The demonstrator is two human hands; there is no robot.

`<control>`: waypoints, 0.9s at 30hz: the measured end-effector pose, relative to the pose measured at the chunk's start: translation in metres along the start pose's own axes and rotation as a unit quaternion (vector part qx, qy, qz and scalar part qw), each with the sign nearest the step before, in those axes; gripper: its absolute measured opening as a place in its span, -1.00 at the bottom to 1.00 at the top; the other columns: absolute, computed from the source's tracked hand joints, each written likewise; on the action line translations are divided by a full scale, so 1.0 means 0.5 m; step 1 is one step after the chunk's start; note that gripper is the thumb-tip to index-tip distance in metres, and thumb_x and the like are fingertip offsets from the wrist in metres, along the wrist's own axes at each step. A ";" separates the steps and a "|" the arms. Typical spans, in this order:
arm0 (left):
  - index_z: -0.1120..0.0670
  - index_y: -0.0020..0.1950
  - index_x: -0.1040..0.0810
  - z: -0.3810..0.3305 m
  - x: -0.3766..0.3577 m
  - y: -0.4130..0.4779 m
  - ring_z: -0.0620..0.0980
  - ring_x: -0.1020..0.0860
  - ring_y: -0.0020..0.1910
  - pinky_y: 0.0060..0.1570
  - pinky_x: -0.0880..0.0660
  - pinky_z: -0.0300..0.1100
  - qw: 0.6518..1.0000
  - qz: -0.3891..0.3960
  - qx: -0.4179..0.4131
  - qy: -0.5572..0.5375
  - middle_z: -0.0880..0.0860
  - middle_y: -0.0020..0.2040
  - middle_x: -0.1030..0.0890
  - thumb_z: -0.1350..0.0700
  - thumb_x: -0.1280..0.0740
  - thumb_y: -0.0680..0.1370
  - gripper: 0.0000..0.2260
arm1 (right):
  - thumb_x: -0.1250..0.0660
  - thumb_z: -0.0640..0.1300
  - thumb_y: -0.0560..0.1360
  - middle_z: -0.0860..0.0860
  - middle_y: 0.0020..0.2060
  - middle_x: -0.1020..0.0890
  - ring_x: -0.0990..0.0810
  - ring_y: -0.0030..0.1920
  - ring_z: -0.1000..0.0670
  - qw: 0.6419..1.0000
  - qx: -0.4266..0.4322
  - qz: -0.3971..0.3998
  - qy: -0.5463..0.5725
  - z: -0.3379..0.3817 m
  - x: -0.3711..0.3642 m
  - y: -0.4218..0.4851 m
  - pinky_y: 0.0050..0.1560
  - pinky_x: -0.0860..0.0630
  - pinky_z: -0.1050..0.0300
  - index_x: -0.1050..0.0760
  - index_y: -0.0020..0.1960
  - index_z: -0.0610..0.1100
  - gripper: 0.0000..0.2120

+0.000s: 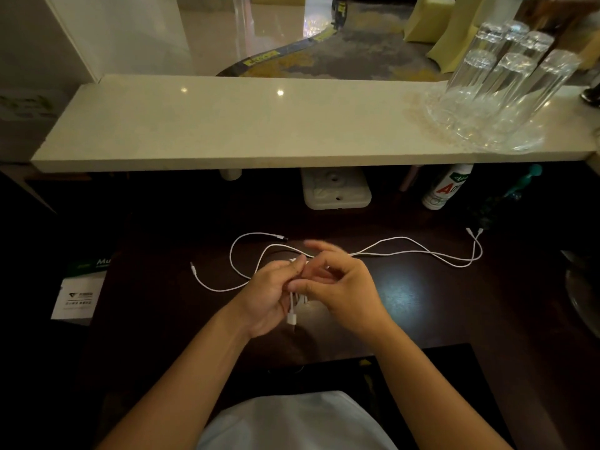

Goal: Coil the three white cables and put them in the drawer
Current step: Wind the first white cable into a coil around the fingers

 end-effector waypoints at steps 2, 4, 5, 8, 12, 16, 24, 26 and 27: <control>0.22 -0.04 -0.65 0.006 0.000 0.000 -0.03 -0.63 -0.18 -0.14 -0.56 -0.24 0.999 0.006 0.029 0.016 0.13 -0.16 -0.66 -0.04 -0.17 0.59 -0.62 | -0.53 -0.40 0.34 0.00 -0.08 -0.68 -0.68 -0.05 0.04 0.994 -0.025 0.069 0.085 -0.004 -0.016 -0.005 -0.01 -0.60 0.18 -0.53 -0.19 -0.29 -0.82; 0.20 0.01 -0.63 0.014 0.002 0.003 -0.05 -0.61 -0.21 -0.17 -0.54 -0.24 0.998 -0.001 0.055 0.014 0.11 -0.16 -0.64 -0.13 -0.16 0.58 -0.57 | -0.50 -0.41 0.38 -0.06 -0.21 -0.65 -0.66 -0.18 0.04 0.996 -0.024 0.072 0.055 -0.002 -0.025 -0.009 -0.09 -0.60 0.18 -0.48 -0.10 -0.32 -0.78; 0.21 0.07 -0.61 0.017 0.005 0.005 -0.04 -0.61 -0.19 -0.15 -0.54 -0.23 0.998 0.004 0.063 0.007 0.13 -0.13 -0.63 -0.15 -0.15 0.58 -0.53 | -0.50 -0.39 0.39 -0.08 -0.20 -0.65 -0.65 -0.19 0.03 0.996 -0.028 0.064 0.050 -0.004 -0.025 -0.010 -0.10 -0.61 0.15 -0.47 -0.02 -0.27 -0.74; 0.34 0.29 -0.50 0.022 0.007 0.000 0.10 -0.57 0.11 0.20 -0.47 -0.09 0.994 0.066 0.087 0.031 0.26 0.13 -0.58 -0.10 -0.03 0.66 -0.45 | -0.48 -0.40 0.40 -0.15 0.02 -0.67 -0.69 -0.08 -0.05 0.986 -0.088 0.086 0.115 -0.019 -0.014 -0.011 -0.03 -0.61 0.08 -0.47 0.21 -0.09 -0.54; 0.35 0.40 -0.38 0.027 0.003 -0.019 0.18 -0.50 0.14 0.21 -0.39 0.02 0.975 0.177 0.123 0.042 0.20 0.17 -0.58 -0.03 -0.02 0.66 -0.48 | -0.41 -0.40 0.47 -0.20 0.02 -0.63 -0.65 -0.09 -0.15 0.963 -0.131 0.188 0.141 -0.030 -0.008 -0.026 -0.12 -0.64 -0.05 -0.56 0.23 -0.08 -0.60; 0.40 0.38 -0.38 0.031 -0.006 -0.020 0.13 -0.57 0.06 0.08 -0.51 0.02 0.974 0.198 0.111 0.018 0.21 0.13 -0.60 0.07 -0.06 0.66 -0.54 | -0.42 -0.39 0.46 -0.13 -0.02 -0.61 -0.59 -0.23 -0.08 0.965 -0.131 0.186 0.132 -0.032 -0.004 -0.031 -0.26 -0.61 0.03 -0.55 0.22 -0.11 -0.62; 0.32 -0.01 -0.66 0.057 -0.020 -0.009 0.04 -0.64 -0.26 -0.32 -0.54 -0.10 0.993 -0.022 0.057 0.099 0.16 -0.20 -0.68 0.06 -0.20 0.64 -0.63 | -0.41 -0.38 0.46 -0.11 -0.13 -0.59 -0.52 -0.25 -0.11 0.973 -0.126 0.151 0.121 -0.051 -0.003 -0.034 -0.35 -0.54 0.12 -0.51 0.14 -0.17 -0.70; 0.33 -0.18 -0.66 0.068 -0.015 -0.006 0.05 -0.61 -0.41 -0.46 -0.48 -0.15 0.984 -0.146 0.032 0.098 0.18 -0.34 -0.65 0.01 -0.30 0.58 -0.61 | -0.39 -0.41 0.44 -0.09 -0.17 -0.60 -0.50 -0.25 -0.17 0.979 -0.116 0.134 0.100 -0.054 -0.009 -0.032 -0.38 -0.53 0.11 -0.51 0.12 -0.19 -0.71; 0.33 -0.25 -0.65 0.074 -0.012 -0.007 0.06 -0.58 -0.47 -0.49 -0.45 -0.16 0.976 -0.201 0.022 0.085 0.18 -0.39 -0.63 -0.01 -0.35 0.55 -0.60 | -0.39 -0.41 0.44 -0.08 -0.18 -0.61 -0.50 -0.26 -0.18 0.980 -0.115 0.131 0.092 -0.057 -0.012 -0.030 -0.39 -0.52 0.10 -0.51 0.10 -0.20 -0.72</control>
Point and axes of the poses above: each hand's wrist, its own y-axis towards the middle knuckle, its own x-axis out of the back of the hand, z = x × y, the point moved 5 cm from there along y, towards the middle knuckle
